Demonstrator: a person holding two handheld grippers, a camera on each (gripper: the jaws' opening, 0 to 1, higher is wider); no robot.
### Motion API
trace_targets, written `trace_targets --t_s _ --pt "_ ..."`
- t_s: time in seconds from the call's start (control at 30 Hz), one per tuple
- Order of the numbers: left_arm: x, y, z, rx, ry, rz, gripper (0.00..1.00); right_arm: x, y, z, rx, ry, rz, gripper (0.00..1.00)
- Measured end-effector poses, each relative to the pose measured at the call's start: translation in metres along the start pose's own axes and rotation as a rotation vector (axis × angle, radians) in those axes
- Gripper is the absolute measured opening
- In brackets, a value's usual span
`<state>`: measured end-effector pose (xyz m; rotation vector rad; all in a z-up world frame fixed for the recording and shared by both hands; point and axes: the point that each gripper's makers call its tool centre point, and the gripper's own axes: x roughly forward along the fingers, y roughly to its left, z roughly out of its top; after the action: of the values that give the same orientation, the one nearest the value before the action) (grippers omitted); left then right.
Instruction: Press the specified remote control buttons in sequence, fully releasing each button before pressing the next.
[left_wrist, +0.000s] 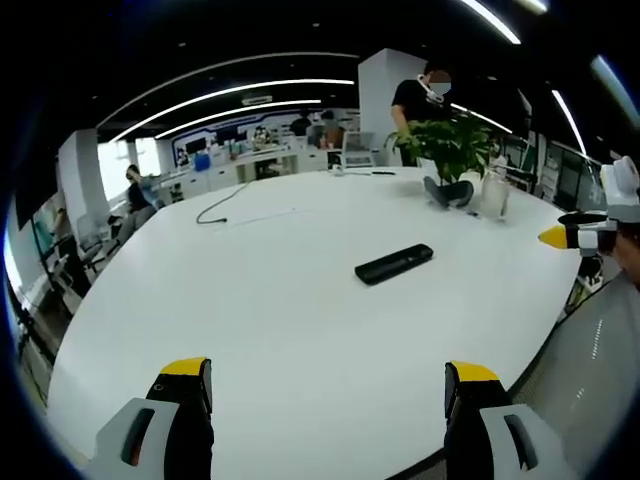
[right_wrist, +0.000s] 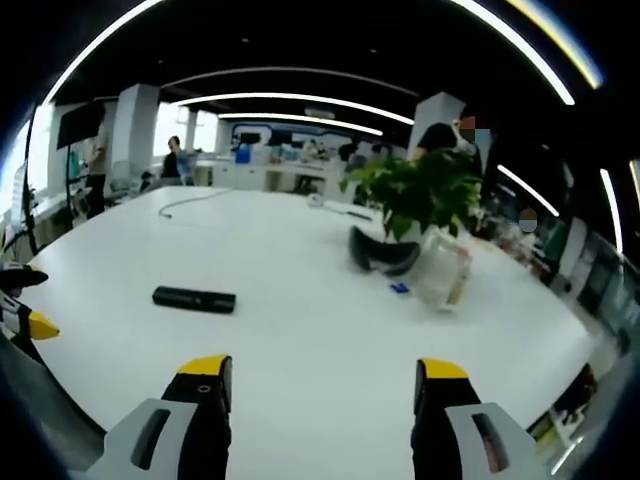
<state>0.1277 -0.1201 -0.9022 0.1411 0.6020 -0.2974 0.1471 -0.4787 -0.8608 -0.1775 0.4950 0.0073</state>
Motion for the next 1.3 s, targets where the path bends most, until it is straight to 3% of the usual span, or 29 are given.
trace_targets --t_s 0.27,0.57,0.83,1.0,1.2,1.3 --pt "0.000 -0.004 0.004 -0.018 -0.005 -0.026 0.99 0.000 -0.003 -0.002 0.005 0.008 -0.010 0.64" --pt "0.000 -0.010 0.009 0.020 -0.013 -0.040 0.99 0.000 -0.005 -0.008 -0.017 0.045 -0.014 0.44" --pt "0.005 -0.007 0.017 0.033 -0.010 -0.061 0.95 -0.002 -0.004 -0.020 -0.073 0.113 -0.004 0.15" --pt "0.015 -0.008 0.026 0.095 0.011 -0.096 0.89 -0.002 -0.007 -0.026 -0.103 0.147 -0.002 0.00" --pt "0.031 -0.013 0.044 0.134 0.012 -0.155 0.84 -0.003 -0.004 -0.031 -0.133 0.175 0.022 0.00" --pt "0.041 -0.016 0.054 0.200 0.009 -0.181 0.83 -0.003 -0.004 -0.033 -0.136 0.190 0.025 0.00"
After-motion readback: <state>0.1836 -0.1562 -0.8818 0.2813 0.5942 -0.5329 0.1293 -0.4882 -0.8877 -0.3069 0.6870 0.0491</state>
